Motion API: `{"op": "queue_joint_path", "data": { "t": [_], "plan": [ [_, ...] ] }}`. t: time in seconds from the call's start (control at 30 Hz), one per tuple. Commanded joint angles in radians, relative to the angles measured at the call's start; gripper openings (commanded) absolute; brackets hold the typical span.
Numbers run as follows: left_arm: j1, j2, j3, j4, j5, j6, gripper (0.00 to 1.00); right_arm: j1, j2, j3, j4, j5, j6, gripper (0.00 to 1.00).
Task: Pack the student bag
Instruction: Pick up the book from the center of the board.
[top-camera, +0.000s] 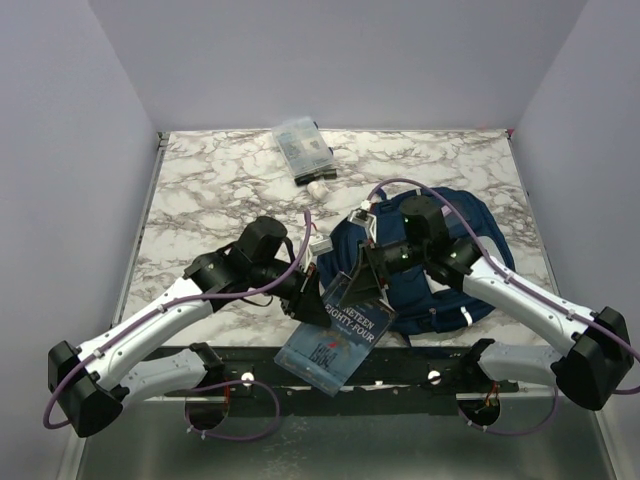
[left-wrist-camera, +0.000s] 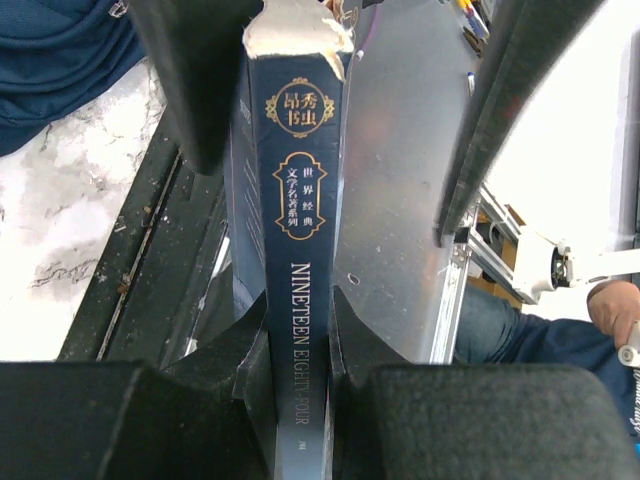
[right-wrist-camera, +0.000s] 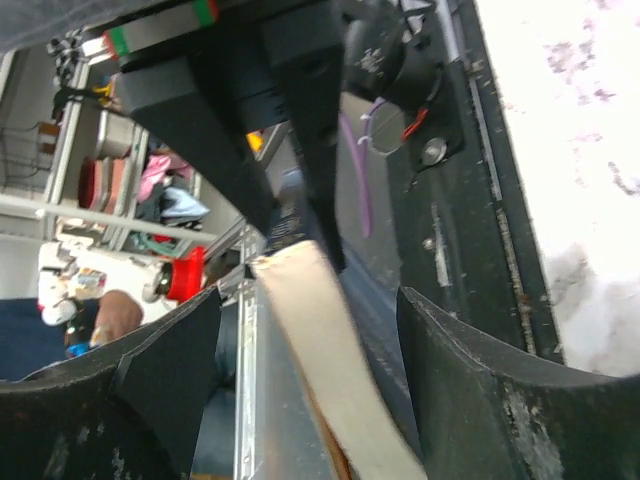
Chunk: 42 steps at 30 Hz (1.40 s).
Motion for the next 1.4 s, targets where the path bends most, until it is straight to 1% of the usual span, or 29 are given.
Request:
{"op": "queue_joint_path", "data": {
  "t": [0.0,0.07,0.1,0.17,0.2,0.27,0.3,0.37,0.43,0.5,0.6,0.67,0.77,0.9,0.97,1.03,1.17,1.27,1.37],
  "plan": [
    [-0.007,-0.002,0.06,0.06,0.059,0.02,0.0,0.019,-0.026,-0.002,-0.001,-0.074,-0.01,0.69],
    [-0.006,-0.002,0.063,0.06,0.086,0.033,0.0,0.019,-0.031,0.013,-0.078,-0.082,-0.07,0.59],
    [-0.007,-0.005,0.062,0.059,0.093,0.039,0.0,0.019,-0.033,0.016,-0.103,-0.084,-0.086,0.49],
    [-0.007,-0.017,0.059,0.053,0.099,0.047,0.0,0.019,-0.034,0.022,-0.135,-0.096,-0.106,0.36],
    [-0.006,-0.022,0.055,0.052,0.1,0.05,0.0,0.018,-0.034,0.024,-0.14,-0.107,-0.108,0.29],
    [-0.005,-0.033,0.05,0.051,0.087,0.05,0.0,0.018,-0.039,0.023,-0.124,-0.113,-0.101,0.12],
    [-0.002,-0.039,0.051,0.049,0.081,0.046,0.07,0.018,-0.042,0.028,-0.12,-0.106,-0.098,0.01],
    [0.021,-0.059,0.044,0.056,0.083,0.019,0.24,0.016,-0.051,0.062,-0.144,-0.048,-0.105,0.01],
    [0.061,-0.097,0.025,0.087,0.119,-0.011,0.42,0.009,-0.068,0.116,-0.194,0.028,-0.128,0.01],
    [0.118,-0.145,0.011,0.12,0.149,-0.043,0.56,-0.006,-0.092,0.148,-0.181,0.053,-0.106,0.01],
    [0.213,-0.214,-0.005,0.184,0.227,-0.103,0.67,-0.034,-0.121,0.156,-0.052,0.028,0.001,0.0],
    [0.249,-0.245,-0.007,0.214,0.25,-0.132,0.73,-0.051,-0.123,0.141,0.077,-0.016,0.107,0.01],
    [0.289,-0.277,-0.004,0.223,0.224,-0.162,0.75,-0.066,-0.111,0.119,0.309,-0.048,0.288,0.0],
    [0.398,-0.321,0.013,0.205,0.109,-0.28,0.76,-0.081,-0.085,0.094,0.581,-0.069,0.489,0.01],
    [0.438,-0.363,-0.008,0.262,0.084,-0.369,0.76,-0.09,-0.076,0.102,0.602,-0.054,0.511,0.01],
    [0.459,-0.404,-0.05,0.358,0.075,-0.462,0.76,-0.109,-0.074,0.101,0.612,-0.024,0.527,0.01],
    [0.468,-0.472,-0.12,0.442,0.017,-0.574,0.76,-0.158,-0.073,0.078,0.666,0.039,0.599,0.0],
    [0.468,-0.511,-0.192,0.518,-0.014,-0.677,0.76,-0.186,-0.063,0.018,0.843,0.082,0.732,0.01],
    [0.468,-0.523,-0.243,0.619,-0.006,-0.738,0.77,-0.187,-0.035,-0.022,0.99,0.126,0.822,0.01]
  ]
}}
